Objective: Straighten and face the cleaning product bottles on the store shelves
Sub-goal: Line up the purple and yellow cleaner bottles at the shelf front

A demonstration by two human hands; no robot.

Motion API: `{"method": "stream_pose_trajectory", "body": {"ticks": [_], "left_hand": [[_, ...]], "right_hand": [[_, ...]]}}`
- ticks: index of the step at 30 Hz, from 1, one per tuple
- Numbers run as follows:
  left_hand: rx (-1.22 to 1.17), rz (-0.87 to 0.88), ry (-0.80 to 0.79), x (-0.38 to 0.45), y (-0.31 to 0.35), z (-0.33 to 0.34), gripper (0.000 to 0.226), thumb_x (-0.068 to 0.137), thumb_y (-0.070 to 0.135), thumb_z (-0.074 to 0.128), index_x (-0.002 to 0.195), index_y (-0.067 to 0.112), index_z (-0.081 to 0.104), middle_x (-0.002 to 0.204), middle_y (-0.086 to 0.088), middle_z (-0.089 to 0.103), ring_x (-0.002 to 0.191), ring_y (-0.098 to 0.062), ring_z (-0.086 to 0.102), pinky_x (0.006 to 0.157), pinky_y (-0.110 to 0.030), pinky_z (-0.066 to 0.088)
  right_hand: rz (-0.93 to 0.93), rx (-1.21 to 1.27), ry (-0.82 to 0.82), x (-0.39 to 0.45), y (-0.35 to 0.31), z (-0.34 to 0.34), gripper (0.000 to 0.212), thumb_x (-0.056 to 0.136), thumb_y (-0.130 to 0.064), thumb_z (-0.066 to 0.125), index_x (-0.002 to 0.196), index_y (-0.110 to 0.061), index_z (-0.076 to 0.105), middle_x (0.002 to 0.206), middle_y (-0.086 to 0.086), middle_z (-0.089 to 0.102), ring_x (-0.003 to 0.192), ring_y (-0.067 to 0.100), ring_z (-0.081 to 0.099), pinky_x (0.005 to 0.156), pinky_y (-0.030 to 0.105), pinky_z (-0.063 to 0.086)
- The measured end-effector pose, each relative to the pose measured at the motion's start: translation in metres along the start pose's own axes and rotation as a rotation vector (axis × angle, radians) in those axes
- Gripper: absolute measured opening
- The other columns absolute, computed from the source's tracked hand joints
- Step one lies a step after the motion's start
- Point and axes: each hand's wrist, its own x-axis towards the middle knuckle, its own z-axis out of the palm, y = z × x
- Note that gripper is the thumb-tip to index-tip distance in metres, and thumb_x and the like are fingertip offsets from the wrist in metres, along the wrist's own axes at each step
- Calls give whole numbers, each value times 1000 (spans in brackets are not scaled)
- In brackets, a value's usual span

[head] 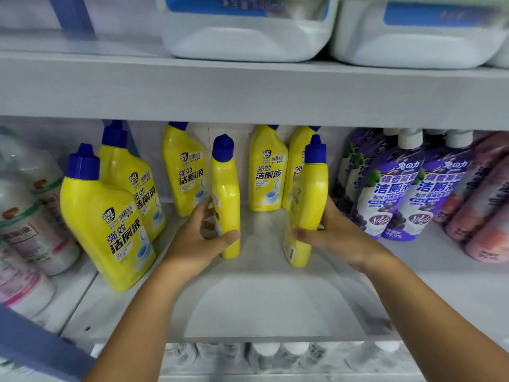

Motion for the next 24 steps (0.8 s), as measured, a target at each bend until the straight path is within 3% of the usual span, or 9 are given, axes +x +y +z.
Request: {"method": "stream_pose_trajectory", "body": {"ticks": [3,5,7,10,12,14,16,21,24], "left_hand": [[-28,-40,-70,0,10,7,71,65,34,96,123,31,56,111,7,64,78,-2,68,61,-12,53],[-16,-41,-47,2,9,19,96,39,66,95,122,40,55,123,-3,61,96,-13,71,76,-34,61],[34,-22,-12,1,4,28,103,33,73,90,124,41,54,127,2,57,106,-18,67,86,-41,59],[-40,-7,-39,1,2,29,78,50,55,94,117,36,59,118,2,68,97,-17,71,76,-27,60],[-77,-1,-88,1,2,25,62,63,26,97,112,31,60,106,3,75,92,-16,73,71,-19,57],[-142,8,-148,5,-1,23,62,66,20,94,117,28,59,107,5,77,99,-16,73,77,-21,57],[-96,28,-161,6,2,27,65,66,33,88,124,32,58,113,9,75,103,-14,71,83,-28,57],[-20,69,49,19,13,57,46,77,23,87,112,39,61,96,19,74,84,6,66,69,-11,50],[-32,88,112,33,16,71,44,77,25,87,110,40,62,101,17,75,86,1,68,74,-22,54]], "right_hand": [[-10,-53,197,4,1,12,93,61,-38,97,132,-35,38,122,-15,59,112,-3,61,84,17,52],[-8,-204,411,10,5,22,107,44,-62,94,128,-24,39,122,-8,51,114,9,55,94,28,50],[-6,-236,460,9,5,27,121,35,-74,89,129,-16,39,124,-4,42,113,9,45,98,27,42],[-21,36,323,7,13,11,96,48,-52,98,121,-27,41,124,-1,60,108,3,60,91,21,53],[-18,85,212,4,23,-5,78,59,-37,97,118,-35,47,121,-5,66,116,13,64,93,36,57],[-19,106,161,3,30,-13,71,63,-37,94,122,-35,54,120,-5,71,117,19,66,93,41,57],[-28,99,193,4,30,-11,64,67,-34,92,122,-30,59,116,-4,74,112,16,69,90,37,58],[-48,0,418,17,26,-5,41,77,-16,88,109,-24,64,96,-15,73,79,-14,65,64,4,48],[-41,-41,518,28,27,-4,41,77,-23,88,110,-25,64,97,-12,75,81,-6,70,70,14,53]]}}
